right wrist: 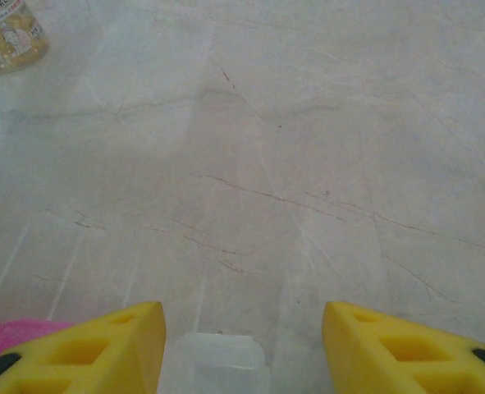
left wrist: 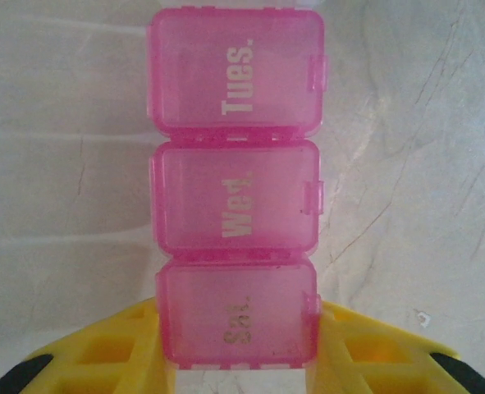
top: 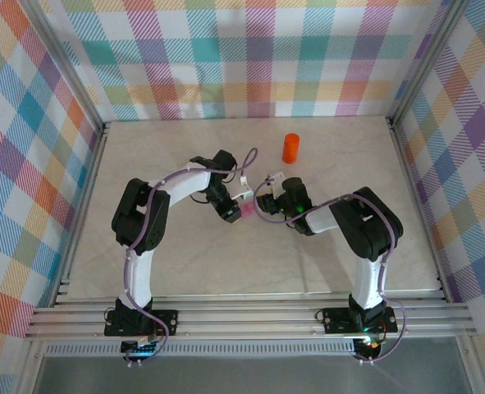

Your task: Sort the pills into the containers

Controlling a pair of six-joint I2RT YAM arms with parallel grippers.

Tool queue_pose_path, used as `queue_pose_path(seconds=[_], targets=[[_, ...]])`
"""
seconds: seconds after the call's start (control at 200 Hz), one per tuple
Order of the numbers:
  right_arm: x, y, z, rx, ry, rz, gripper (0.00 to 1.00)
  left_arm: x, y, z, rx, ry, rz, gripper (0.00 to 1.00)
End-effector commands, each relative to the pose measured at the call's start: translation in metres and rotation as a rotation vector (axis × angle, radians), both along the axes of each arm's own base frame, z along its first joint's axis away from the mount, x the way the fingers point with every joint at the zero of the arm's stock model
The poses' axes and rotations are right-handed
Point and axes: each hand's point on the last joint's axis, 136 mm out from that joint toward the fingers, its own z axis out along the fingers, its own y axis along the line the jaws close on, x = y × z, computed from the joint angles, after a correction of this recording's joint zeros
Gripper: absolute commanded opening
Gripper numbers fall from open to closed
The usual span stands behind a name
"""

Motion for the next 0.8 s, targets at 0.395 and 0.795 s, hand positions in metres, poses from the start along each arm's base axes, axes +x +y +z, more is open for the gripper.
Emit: queue_pose_path(seconds=[0.395,0.795], targets=[[-0.037,-0.017,-0.058,-0.196,0.130,0.035,0.51,0.021,0.018,0.002,-0.058,0.125,0.239,0.46],[-0.039,-0.015,-0.059,-0.210,0.114,0.049,0.51,0.067,0.027,0.031,-0.122,-0.048,0.408,0.56]])
